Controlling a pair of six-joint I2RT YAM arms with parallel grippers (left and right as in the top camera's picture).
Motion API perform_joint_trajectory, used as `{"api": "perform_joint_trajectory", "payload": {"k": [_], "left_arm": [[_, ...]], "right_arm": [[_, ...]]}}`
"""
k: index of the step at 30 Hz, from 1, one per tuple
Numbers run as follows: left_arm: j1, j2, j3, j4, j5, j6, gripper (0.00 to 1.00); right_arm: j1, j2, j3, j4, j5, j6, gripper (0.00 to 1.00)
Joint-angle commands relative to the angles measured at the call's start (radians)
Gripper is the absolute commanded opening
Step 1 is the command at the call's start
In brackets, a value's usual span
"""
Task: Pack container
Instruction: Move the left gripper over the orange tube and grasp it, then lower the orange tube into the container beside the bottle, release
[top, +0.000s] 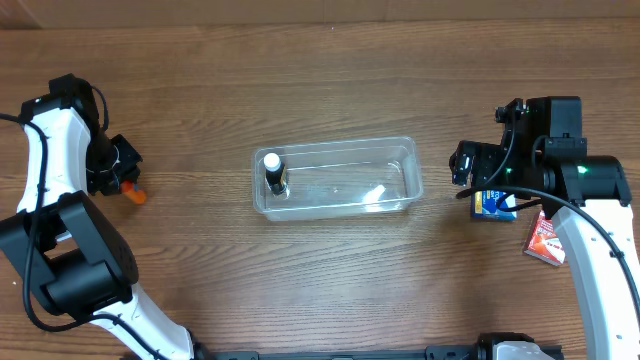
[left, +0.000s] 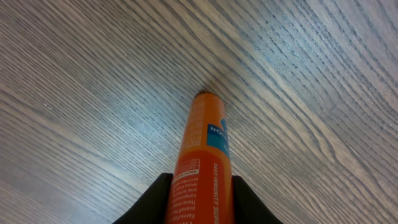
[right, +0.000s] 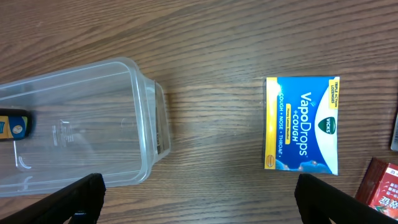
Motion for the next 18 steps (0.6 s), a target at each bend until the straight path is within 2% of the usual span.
{"api": "perform_joint_trajectory", "payload": {"k": [1,5,8,13,18], "left_arm": [[0.010,0.004,0.021,0.003,0.002,0.005,0.21],[0.005,0.000,0.047,-0.028,0.002,0.005,0.10],[-0.011,-0.023,0.081,-0.064,0.002,0.004,0.06],[-0.081,-0.123,0.153,-0.132,0.030,0.004,0.04],[-0.229,-0.304,0.174,-0.160,0.088,-0.005,0.04]], "right_arm": [[0.005,0.002,0.023,0.005,0.005,-0.002,1.00],[0.005,0.002,0.023,0.006,0.005,-0.002,1.00],[0.005,0.002,0.023,0.006,0.005,-0.002,1.00],[0.005,0.002,0.023,0.006,0.005,-0.002,1.00],[0.005,0.002,0.023,0.006,0.005,-0.002,1.00]]}}
